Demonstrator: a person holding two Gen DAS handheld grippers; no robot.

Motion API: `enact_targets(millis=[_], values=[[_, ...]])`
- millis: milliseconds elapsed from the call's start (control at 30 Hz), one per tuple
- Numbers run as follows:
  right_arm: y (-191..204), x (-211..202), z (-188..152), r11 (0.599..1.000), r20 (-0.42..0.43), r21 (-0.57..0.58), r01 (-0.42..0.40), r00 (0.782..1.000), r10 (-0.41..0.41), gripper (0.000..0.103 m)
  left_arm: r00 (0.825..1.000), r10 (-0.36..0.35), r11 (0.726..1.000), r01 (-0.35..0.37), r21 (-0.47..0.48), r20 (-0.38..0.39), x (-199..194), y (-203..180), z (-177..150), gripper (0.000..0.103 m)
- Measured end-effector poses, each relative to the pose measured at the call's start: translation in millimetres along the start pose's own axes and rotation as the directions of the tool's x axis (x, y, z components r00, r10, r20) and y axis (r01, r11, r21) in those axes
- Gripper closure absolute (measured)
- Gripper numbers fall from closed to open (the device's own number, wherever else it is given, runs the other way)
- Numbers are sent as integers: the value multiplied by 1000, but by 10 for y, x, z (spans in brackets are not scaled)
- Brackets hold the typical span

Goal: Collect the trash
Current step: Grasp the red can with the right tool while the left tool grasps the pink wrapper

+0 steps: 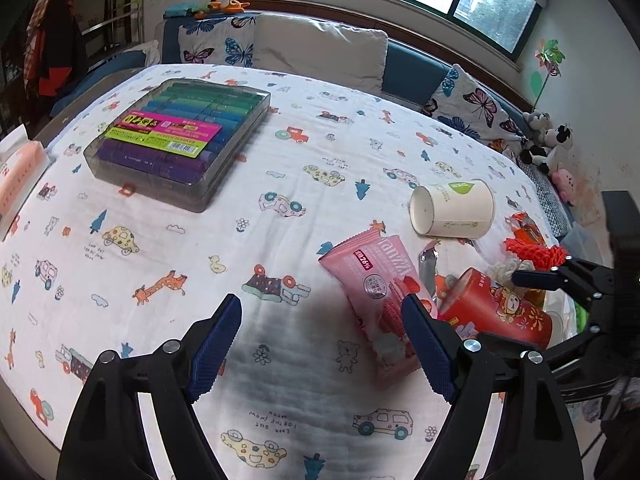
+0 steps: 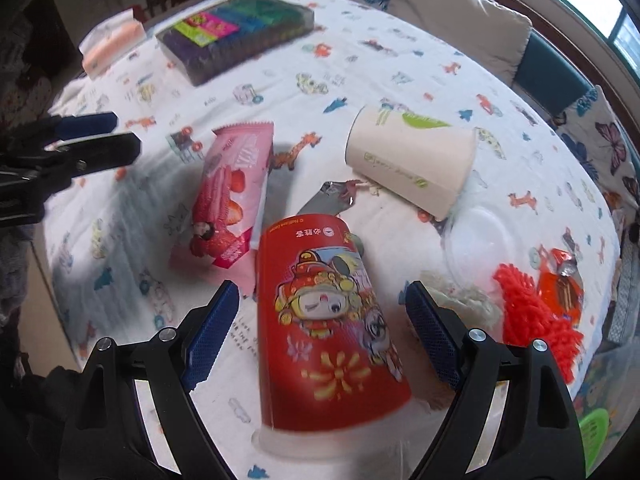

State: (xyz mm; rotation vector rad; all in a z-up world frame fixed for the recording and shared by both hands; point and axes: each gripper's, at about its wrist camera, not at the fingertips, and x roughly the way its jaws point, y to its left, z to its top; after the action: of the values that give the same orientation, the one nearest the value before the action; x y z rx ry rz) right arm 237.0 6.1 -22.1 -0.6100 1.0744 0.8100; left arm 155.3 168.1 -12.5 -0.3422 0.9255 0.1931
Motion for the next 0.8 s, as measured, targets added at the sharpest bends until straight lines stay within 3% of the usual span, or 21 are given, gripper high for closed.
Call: enact_targets(millis=[133,233,533,800], values=[[35,141,-5,1000,-30,-16,23,999,-24,21,1000,-6,1000,6,-1,-8,47,-21,-5,24],[64,187,-41,999,-37,-25,43,998,-44,31,1000,-15,1000,15,-10,-21,106,-43,8,24],[24,-163,-254,998,90,46,42,995,-46,33,998,-45,999,44,-17,-50,273,-227,23,23],[-49,-670,-558,986,236,166,4,971,-44,33,996,-37,999,34,-33,-84,482,-367,42,22]])
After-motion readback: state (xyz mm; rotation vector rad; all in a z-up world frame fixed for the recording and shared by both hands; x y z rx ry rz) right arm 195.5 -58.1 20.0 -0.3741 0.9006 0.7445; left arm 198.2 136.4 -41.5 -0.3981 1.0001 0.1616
